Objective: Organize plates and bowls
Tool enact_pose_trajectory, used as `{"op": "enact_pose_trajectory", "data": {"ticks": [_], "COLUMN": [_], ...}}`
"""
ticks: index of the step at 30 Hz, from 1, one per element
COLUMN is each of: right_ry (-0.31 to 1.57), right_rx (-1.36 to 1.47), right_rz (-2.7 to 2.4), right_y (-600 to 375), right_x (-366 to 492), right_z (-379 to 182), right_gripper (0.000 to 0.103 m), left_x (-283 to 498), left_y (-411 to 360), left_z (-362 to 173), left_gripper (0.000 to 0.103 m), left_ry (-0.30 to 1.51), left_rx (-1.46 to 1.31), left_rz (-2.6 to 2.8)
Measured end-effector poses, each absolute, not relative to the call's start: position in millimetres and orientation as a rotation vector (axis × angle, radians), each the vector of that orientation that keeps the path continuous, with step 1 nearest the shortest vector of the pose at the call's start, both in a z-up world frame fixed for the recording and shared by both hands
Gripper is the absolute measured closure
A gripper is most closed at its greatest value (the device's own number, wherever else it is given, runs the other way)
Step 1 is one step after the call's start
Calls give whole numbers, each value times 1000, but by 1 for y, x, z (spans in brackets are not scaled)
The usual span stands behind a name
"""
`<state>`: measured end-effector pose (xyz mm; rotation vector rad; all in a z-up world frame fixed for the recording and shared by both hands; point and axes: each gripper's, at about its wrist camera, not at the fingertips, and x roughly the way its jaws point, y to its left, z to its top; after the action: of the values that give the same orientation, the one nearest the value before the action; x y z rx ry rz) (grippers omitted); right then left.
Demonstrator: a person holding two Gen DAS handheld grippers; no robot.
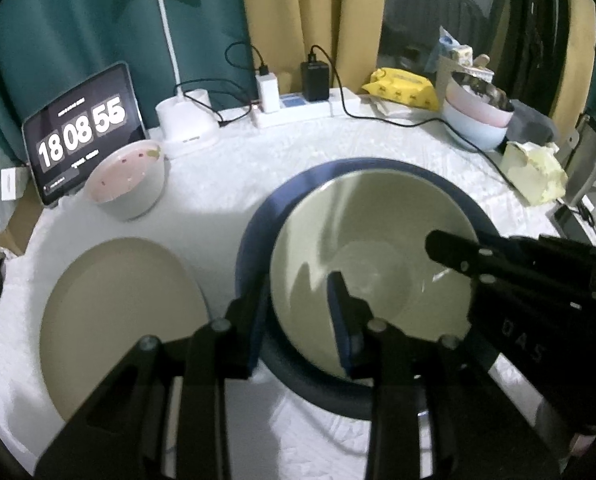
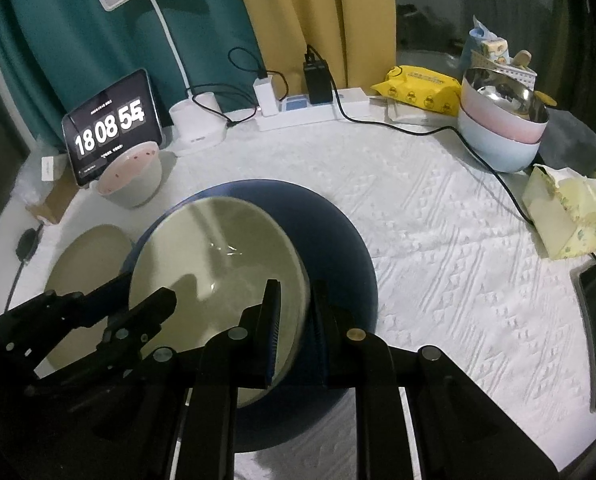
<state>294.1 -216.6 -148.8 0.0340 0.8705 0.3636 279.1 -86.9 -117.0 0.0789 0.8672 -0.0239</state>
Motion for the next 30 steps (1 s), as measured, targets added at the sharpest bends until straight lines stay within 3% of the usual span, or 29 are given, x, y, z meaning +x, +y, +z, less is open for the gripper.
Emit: {"op": "enact_pose_trajectory", "data": {"ticks": [17,21,30], "right_ry": [863,838,753], "right_rx": [7,-27,-82], "right_rz": [337,339,333], "right_y": [-219,-215,-203], "right_x": [298,294,283], "right_z": [-148,-143,-118], "right_gripper": [82,74,71], "left_x": [275,273,268], "left_y": [-86,-85,-73], "left_z": [-115,-110,-96], "left_gripper": [72,72,71], "left_ry": [859,848,818], "left_rx": [90,84,57], "left_rz": [-35,-38,-46]}}
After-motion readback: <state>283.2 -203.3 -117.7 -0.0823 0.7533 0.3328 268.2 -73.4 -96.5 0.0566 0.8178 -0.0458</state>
